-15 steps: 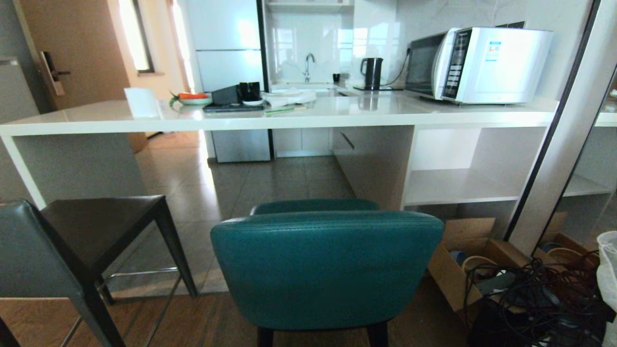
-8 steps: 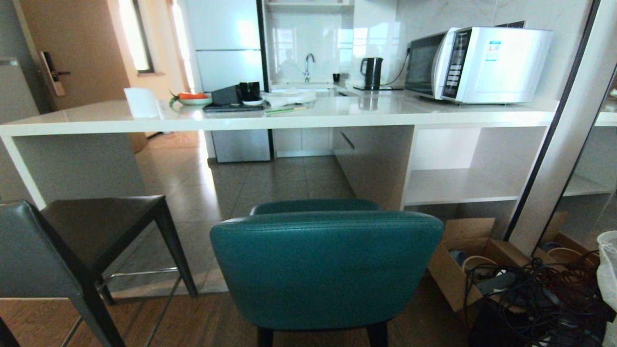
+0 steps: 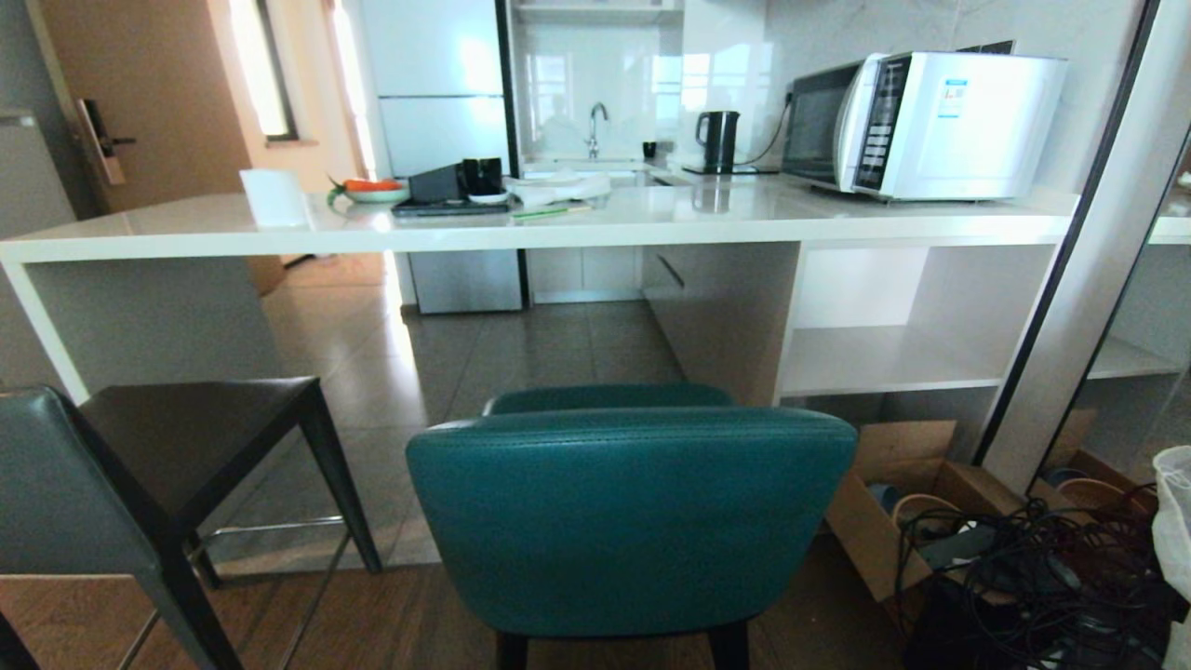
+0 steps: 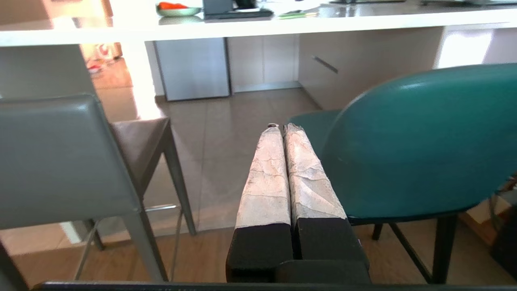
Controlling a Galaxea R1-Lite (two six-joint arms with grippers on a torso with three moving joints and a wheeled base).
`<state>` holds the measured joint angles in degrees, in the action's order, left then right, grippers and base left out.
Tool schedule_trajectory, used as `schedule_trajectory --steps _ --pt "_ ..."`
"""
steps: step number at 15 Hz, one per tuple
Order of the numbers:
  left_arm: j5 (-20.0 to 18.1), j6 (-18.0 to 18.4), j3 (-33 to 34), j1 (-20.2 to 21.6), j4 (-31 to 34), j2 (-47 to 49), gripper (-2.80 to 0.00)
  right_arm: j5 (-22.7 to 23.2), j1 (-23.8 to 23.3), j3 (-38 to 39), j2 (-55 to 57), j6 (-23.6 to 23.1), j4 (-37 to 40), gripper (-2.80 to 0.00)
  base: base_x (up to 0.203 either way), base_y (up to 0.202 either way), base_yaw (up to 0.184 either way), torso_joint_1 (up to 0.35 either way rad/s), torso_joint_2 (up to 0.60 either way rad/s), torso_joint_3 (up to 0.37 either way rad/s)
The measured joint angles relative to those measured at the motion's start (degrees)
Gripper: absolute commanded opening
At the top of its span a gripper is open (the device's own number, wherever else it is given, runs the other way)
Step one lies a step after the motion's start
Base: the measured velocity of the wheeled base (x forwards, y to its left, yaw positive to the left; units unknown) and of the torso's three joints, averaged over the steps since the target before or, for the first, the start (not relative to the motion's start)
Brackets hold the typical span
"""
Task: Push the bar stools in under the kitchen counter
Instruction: Push the gray chair back under the dining table
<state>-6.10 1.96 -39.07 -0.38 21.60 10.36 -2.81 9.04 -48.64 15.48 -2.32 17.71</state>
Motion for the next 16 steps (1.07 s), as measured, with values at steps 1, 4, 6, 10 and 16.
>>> schedule_trajectory --steps 1,4,6,10,16 --pt "-0.4 0.0 0.5 0.0 0.1 -0.4 -2.80 0.0 -1.3 -0.4 0.0 0.0 0.1 -2.80 0.000 0.000 0.000 0.000 0.00 0.000" --pt "-1.6 0.2 1.3 0.1 0.0 -0.9 -2.80 4.6 -6.8 -1.6 0.3 -0.5 0.3 -2.80 0.000 0.000 0.000 0.000 0.00 0.000" --pt "-2.1 2.1 2.6 0.2 0.0 -1.4 -2.80 10.1 -9.8 -0.1 -1.1 -0.8 1.0 -2.80 0.000 0.000 0.000 0.000 0.00 0.000" --pt "-0.8 2.8 10.5 0.3 0.2 -6.8 -2.80 11.9 -9.9 9.4 -8.0 -1.2 3.0 -2.80 0.000 0.000 0.000 0.000 0.00 0.000" --pt "7.0 0.6 26.8 0.5 -9.5 -10.1 -2.80 10.0 -9.6 28.7 -14.9 0.3 1.0 -2.80 0.000 0.000 0.000 0.000 0.00 0.000"
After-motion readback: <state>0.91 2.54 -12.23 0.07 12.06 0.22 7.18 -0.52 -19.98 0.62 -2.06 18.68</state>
